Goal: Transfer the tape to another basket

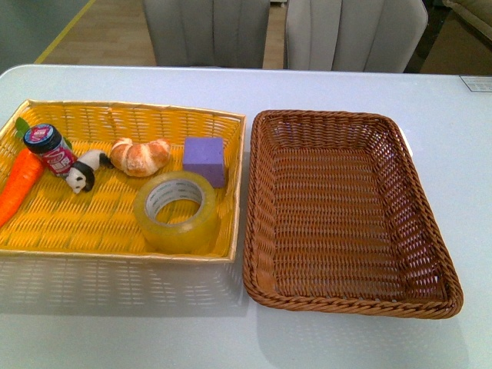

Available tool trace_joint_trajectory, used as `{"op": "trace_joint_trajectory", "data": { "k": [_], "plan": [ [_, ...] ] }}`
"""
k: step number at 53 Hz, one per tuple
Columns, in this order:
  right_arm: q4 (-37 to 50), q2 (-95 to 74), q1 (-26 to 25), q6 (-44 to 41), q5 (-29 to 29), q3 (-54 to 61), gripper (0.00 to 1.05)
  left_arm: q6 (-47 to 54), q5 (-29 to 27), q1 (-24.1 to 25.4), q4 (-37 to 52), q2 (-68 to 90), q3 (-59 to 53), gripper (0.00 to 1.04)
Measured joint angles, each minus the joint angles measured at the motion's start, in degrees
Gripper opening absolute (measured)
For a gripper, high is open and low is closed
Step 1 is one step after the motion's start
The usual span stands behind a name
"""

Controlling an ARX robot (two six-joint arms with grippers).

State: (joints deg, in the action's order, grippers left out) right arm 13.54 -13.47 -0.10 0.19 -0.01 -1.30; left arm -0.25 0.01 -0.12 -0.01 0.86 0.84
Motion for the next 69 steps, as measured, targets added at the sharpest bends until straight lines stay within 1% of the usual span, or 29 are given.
{"op": "trace_joint_trajectory", "data": {
  "k": [14, 17, 19, 36, 39, 45, 50, 54, 55, 57, 58, 59, 60, 62, 65, 69],
  "plan": [
    [-3.8, 3.7, 0.0, 0.0, 0.0, 0.0, 0.02, 0.0, 0.0, 0.0, 0.0, 0.0, 0.0, 0.96],
    [-10.1, 8.3, 0.0, 0.0, -0.2, 0.0, 0.02, 0.0, 0.0, 0.0, 0.0, 0.0, 0.0, 0.96],
    [-12.7, 11.0, 0.0, 0.0, 0.0, 0.0, 0.02, 0.0, 0.0, 0.0, 0.0, 0.0, 0.0, 0.96],
    [-13.4, 13.1, 0.0, 0.0, 0.0, 0.0, 0.02, 0.0, 0.0, 0.0, 0.0, 0.0, 0.0, 0.96],
    [-13.4, 13.1, 0.0, 0.0, 0.0, 0.0, 0.11, 0.0, 0.0, 0.0, 0.0, 0.0, 0.0, 0.96],
    [-13.4, 13.1, 0.0, 0.0, 0.0, 0.0, 0.41, 0.0, 0.0, 0.0, 0.0, 0.0, 0.0, 0.96],
    [-13.4, 13.1, 0.0, 0.0, 0.0, 0.0, 0.63, 0.0, 0.0, 0.0, 0.0, 0.0, 0.0, 0.96],
    [-13.4, 13.1, 0.0, 0.0, 0.0, 0.0, 0.78, 0.0, 0.0, 0.0, 0.0, 0.0, 0.0, 0.96],
    [-13.5, 13.1, 0.0, 0.0, 0.0, 0.0, 0.79, 0.0, 0.0, 0.0, 0.0, 0.0, 0.0, 0.96],
    [-13.4, 13.1, 0.0, 0.0, 0.0, 0.0, 0.86, 0.0, 0.0, 0.0, 0.0, 0.0, 0.0, 0.96],
    [-13.4, 13.1, 0.0, 0.0, 0.0, 0.0, 0.90, -1.0, 1.6, 0.4, -0.7, 0.5, 0.2, 0.96],
    [-13.5, 13.1, 0.0, 0.0, 0.0, 0.0, 0.93, -2.9, 5.4, 1.5, -3.3, 1.6, 1.2, 0.96],
    [-13.5, 13.1, 0.0, 0.0, 0.1, 0.0, 0.97, -6.3, 11.7, 3.5, -8.1, 4.5, 3.2, 0.96],
    [-13.5, 13.1, 0.0, 0.0, -0.1, 0.0, 0.96, -11.2, 18.1, 4.8, -11.5, 10.7, 5.7, 0.96],
    [-13.5, 13.1, 0.0, 0.0, 0.0, 0.0, 0.95, -16.6, 22.0, 4.6, -9.9, 18.4, 7.5, 0.96],
    [-13.5, 13.2, 0.0, 0.0, 0.0, 0.0, 0.96, -20.4, 22.4, 3.3, -3.3, 28.4, 9.6, 0.96]
  ]
}}
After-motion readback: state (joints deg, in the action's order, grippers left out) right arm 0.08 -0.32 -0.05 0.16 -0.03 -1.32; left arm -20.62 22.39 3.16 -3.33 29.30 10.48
